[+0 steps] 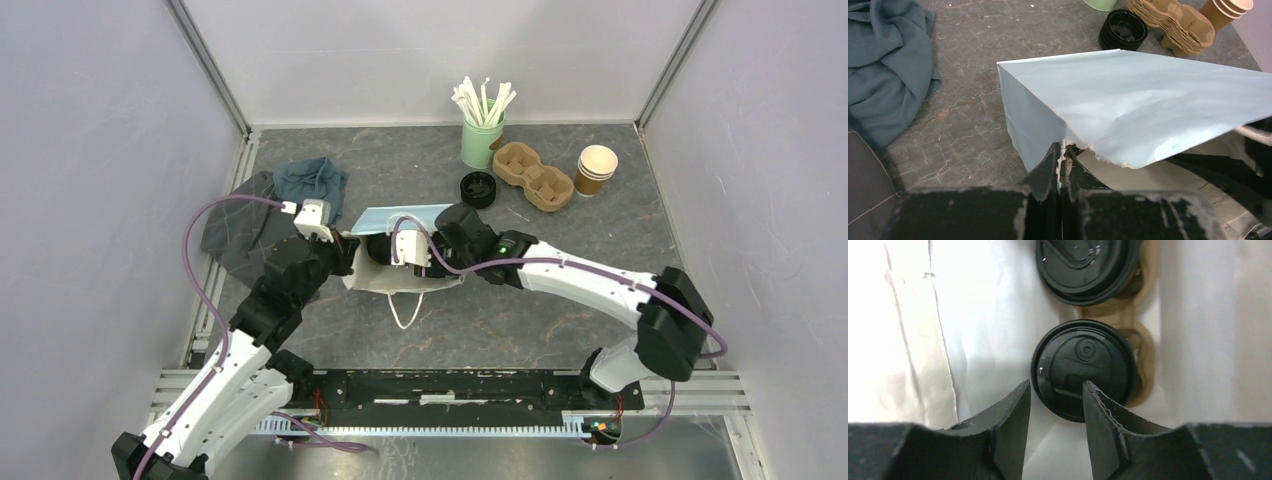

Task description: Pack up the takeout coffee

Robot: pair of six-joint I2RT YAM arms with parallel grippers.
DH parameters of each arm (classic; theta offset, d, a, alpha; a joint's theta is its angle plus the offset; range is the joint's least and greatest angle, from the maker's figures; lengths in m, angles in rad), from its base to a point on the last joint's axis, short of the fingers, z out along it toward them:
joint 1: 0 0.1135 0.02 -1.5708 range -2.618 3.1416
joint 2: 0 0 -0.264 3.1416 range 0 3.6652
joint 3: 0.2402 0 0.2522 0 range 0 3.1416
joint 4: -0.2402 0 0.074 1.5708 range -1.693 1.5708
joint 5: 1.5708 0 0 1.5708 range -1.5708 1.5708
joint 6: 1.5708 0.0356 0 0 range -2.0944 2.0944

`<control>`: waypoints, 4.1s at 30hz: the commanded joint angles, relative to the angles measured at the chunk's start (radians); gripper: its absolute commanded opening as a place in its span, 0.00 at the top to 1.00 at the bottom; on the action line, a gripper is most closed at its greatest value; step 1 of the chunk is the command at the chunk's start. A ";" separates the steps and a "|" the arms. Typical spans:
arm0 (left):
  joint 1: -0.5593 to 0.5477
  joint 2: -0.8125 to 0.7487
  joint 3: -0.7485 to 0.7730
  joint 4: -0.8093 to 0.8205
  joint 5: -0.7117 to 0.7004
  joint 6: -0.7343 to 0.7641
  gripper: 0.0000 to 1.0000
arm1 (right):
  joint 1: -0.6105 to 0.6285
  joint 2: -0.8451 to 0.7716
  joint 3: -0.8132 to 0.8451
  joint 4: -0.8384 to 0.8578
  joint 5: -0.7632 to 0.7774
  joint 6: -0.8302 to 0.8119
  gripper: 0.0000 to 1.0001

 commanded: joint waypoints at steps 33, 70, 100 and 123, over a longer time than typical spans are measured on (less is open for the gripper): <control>-0.001 0.012 0.056 0.018 0.033 -0.026 0.98 | 0.081 0.135 0.010 0.293 0.464 0.161 0.02; 0.000 0.092 0.176 -0.136 -0.014 -0.076 0.98 | 0.062 -0.011 -0.085 0.292 0.318 0.251 0.12; 0.000 0.149 0.210 -0.163 0.026 -0.100 0.98 | 0.098 0.188 0.078 0.172 0.612 0.561 0.02; 0.000 0.154 0.209 -0.165 0.038 -0.096 0.98 | 0.099 0.112 0.119 0.130 0.595 0.519 0.44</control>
